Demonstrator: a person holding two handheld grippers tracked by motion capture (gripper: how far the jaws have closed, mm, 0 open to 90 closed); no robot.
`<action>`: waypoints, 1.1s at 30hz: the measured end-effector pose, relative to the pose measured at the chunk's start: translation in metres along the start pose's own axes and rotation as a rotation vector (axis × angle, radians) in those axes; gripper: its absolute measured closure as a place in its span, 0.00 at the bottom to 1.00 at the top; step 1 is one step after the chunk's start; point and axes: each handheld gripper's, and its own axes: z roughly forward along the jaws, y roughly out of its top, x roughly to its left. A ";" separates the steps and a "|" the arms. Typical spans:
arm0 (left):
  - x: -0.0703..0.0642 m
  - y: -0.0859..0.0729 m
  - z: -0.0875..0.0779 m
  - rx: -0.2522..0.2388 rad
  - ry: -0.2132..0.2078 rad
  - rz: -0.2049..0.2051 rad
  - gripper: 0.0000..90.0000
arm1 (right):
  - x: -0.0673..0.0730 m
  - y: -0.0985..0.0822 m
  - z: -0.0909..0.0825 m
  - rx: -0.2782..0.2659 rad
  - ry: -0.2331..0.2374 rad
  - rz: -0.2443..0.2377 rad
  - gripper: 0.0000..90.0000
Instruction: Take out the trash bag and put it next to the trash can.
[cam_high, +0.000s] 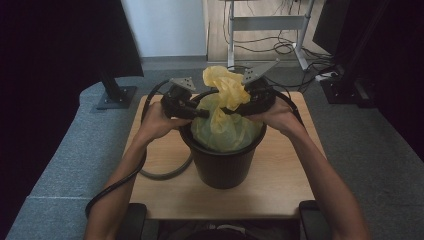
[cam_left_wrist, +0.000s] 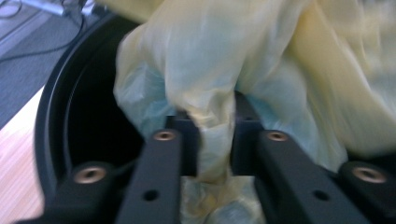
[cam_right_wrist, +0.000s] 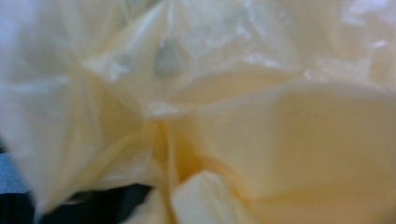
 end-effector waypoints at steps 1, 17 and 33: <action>-0.001 0.003 0.000 -0.023 -0.008 -0.001 0.90 | 0.000 0.000 0.003 0.002 0.010 0.006 0.59; -0.010 0.024 0.003 -0.169 -0.101 0.012 0.83 | 0.009 0.000 0.030 0.093 -0.059 -0.057 0.72; 0.002 -0.008 -0.007 -0.099 -0.101 -0.018 0.81 | 0.003 0.003 0.007 -0.010 -0.005 -0.017 0.68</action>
